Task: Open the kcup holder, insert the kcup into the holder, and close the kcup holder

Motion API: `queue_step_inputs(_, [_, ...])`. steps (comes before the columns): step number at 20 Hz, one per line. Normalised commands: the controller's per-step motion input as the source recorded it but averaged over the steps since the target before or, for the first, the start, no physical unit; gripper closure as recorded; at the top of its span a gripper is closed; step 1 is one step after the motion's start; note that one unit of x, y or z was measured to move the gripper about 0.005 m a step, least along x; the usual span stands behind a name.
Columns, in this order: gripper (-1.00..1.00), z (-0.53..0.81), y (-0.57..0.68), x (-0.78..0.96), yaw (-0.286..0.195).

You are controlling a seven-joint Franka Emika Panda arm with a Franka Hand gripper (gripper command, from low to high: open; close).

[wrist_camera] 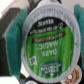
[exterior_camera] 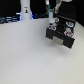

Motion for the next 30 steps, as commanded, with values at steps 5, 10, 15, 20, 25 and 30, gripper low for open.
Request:
queue_step_inputs(5, [1.00, 0.07, 0.64, -0.02, 0.018])
queue_step_inputs(10, [1.00, 0.00, 0.60, 0.14, 0.032])
queue_step_inputs(15, [1.00, -0.06, 0.37, 0.13, 0.029])
queue_step_inputs(20, [1.00, -0.06, 0.07, 0.12, -0.004])
queue_step_inputs(25, [1.00, -0.06, 0.05, 0.17, -0.013])
queue_step_inputs(30, [1.00, -0.06, 0.02, 0.15, -0.019])
